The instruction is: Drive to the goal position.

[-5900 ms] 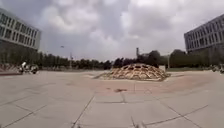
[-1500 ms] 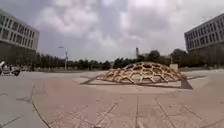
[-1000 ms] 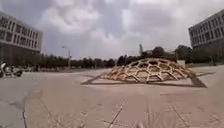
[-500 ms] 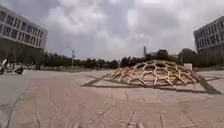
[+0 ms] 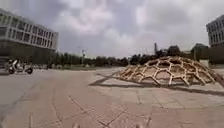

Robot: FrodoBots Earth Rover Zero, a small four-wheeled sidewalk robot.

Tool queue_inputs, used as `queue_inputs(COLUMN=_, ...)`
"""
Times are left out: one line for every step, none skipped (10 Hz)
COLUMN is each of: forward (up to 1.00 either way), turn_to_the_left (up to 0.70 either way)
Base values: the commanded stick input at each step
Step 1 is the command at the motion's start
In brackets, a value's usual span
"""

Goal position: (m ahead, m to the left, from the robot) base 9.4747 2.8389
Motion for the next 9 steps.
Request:
queue_inputs(forward=0.7, turn_to_the_left=0.14)
queue_inputs(forward=0.7, turn_to_the_left=0.14)
queue_inputs(forward=0.7, turn_to_the_left=0.14)
queue_inputs(forward=0.7, turn_to_the_left=0.14)
queue_inputs(forward=0.7, turn_to_the_left=0.14)
queue_inputs(forward=0.7, turn_to_the_left=0.14)
queue_inputs(forward=0.7, turn_to_the_left=0.14)
queue_inputs(forward=0.7, turn_to_the_left=0.14)
queue_inputs(forward=0.7, turn_to_the_left=0.14)
